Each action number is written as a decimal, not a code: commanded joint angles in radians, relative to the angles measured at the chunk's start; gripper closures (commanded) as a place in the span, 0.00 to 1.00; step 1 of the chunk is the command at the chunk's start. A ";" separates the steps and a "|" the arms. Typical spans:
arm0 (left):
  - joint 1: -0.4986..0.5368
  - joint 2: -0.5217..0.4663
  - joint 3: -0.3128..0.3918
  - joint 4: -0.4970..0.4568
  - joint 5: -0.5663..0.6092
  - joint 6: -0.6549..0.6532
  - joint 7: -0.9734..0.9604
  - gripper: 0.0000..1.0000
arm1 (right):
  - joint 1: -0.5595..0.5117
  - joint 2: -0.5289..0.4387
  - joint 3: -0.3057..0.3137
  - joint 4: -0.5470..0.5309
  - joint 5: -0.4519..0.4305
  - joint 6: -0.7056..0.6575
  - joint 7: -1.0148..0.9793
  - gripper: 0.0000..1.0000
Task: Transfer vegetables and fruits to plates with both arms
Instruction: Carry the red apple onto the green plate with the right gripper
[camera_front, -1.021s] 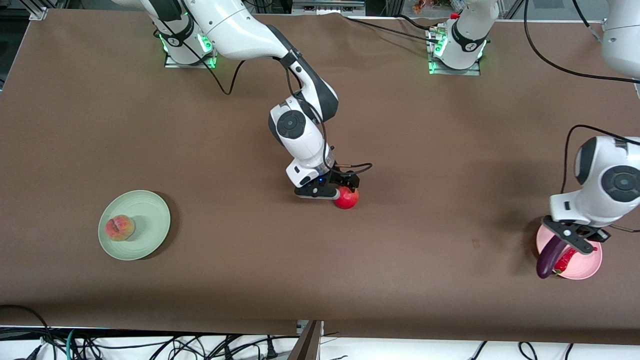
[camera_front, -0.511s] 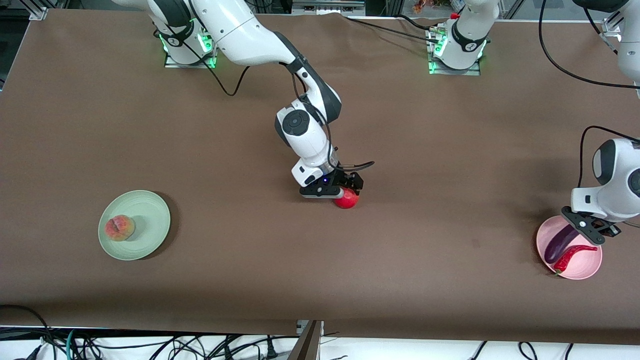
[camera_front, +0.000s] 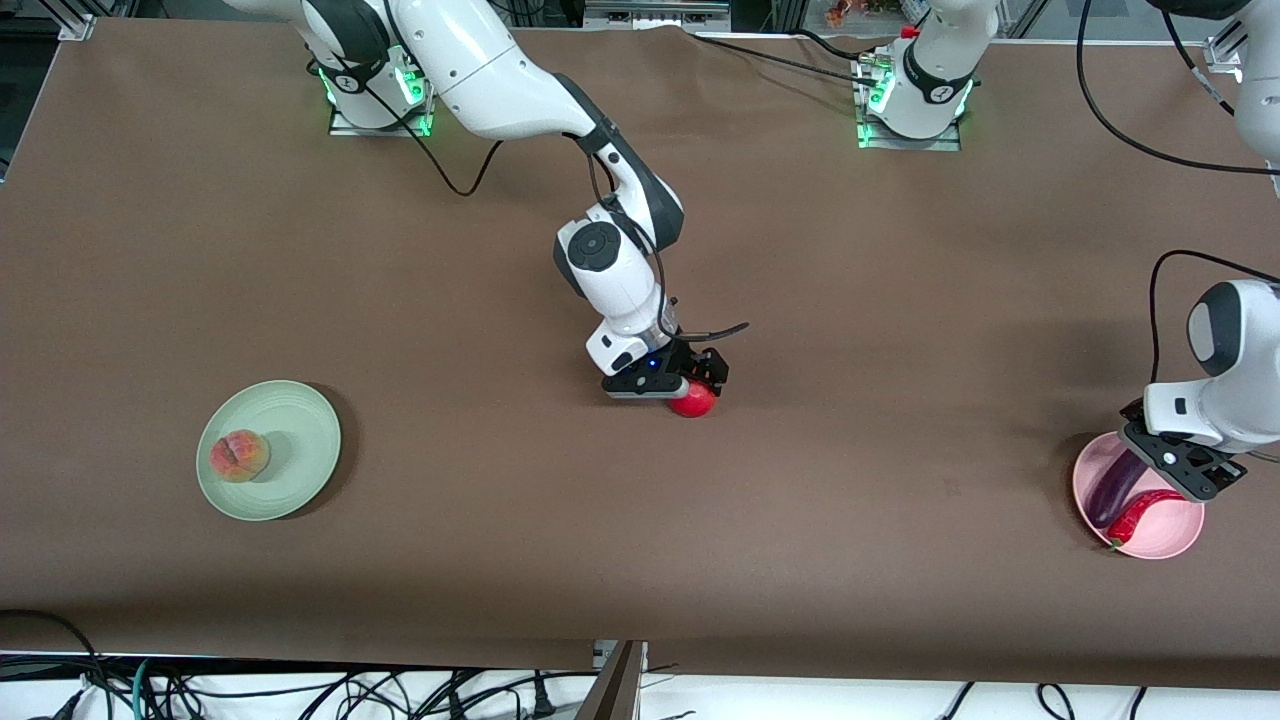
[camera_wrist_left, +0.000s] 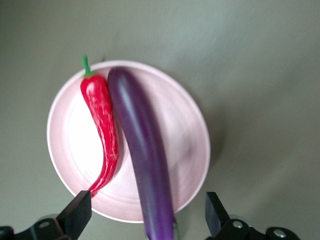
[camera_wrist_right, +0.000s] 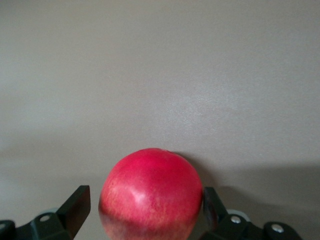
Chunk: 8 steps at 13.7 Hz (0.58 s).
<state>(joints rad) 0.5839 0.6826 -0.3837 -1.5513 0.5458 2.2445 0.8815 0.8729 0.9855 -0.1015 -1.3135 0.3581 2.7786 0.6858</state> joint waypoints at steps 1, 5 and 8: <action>-0.004 -0.113 -0.058 -0.010 -0.072 -0.132 -0.064 0.00 | 0.009 0.036 -0.007 0.043 -0.019 0.039 0.014 0.12; -0.004 -0.181 -0.171 -0.001 -0.075 -0.225 -0.187 0.00 | 0.011 0.042 -0.006 0.043 -0.022 0.050 0.008 0.96; -0.003 -0.193 -0.288 0.083 -0.102 -0.431 -0.378 0.00 | -0.003 0.021 -0.015 0.043 -0.036 0.015 -0.005 0.98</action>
<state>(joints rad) 0.5766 0.5048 -0.6142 -1.5213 0.4840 1.9275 0.5887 0.8767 0.9996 -0.1066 -1.3016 0.3423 2.8151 0.6848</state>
